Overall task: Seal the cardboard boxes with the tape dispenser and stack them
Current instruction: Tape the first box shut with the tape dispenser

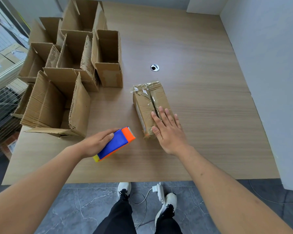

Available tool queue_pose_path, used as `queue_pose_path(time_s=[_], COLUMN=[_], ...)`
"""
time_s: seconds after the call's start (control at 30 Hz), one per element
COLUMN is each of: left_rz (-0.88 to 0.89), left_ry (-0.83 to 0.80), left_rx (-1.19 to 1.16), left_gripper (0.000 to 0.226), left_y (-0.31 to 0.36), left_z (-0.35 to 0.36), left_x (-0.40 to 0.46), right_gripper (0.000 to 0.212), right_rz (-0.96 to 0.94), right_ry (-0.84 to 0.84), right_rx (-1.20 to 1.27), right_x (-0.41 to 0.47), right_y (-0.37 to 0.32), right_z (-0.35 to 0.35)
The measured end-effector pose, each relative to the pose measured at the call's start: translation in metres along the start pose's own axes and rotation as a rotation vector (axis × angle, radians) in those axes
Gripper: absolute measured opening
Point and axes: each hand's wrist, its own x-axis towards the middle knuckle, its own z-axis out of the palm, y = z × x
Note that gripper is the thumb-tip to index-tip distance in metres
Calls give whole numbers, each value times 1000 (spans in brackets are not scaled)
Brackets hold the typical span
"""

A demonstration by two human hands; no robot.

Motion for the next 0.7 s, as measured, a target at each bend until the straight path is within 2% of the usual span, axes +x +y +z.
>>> queue_pose_path(time_s=[0.13, 0.27, 0.33, 0.43, 0.57, 0.7], left_rz=[57, -47, -60, -95, -75, -66], left_ry=[108, 252, 292, 312, 354, 429], left_rx=[102, 311, 444, 501, 499, 538], left_gripper=[39, 52, 62, 74, 72, 59], left_y=[4, 2, 2, -3, 1, 15], left_z=[6, 15, 20, 25, 26, 18], left_x=[12, 20, 19, 18, 15, 17], right_gripper=[70, 68, 75, 87, 81, 75], right_rz=[14, 45, 62, 102, 154, 182], right_ry=[-2, 6, 27, 58, 129, 237], right_rx=[30, 62, 51, 26, -31, -33], right_x=[1, -1, -2, 0, 3, 5], right_y=[-3, -11, -18, -30, -43, -48], right_z=[-2, -7, -8, -5, 6, 13])
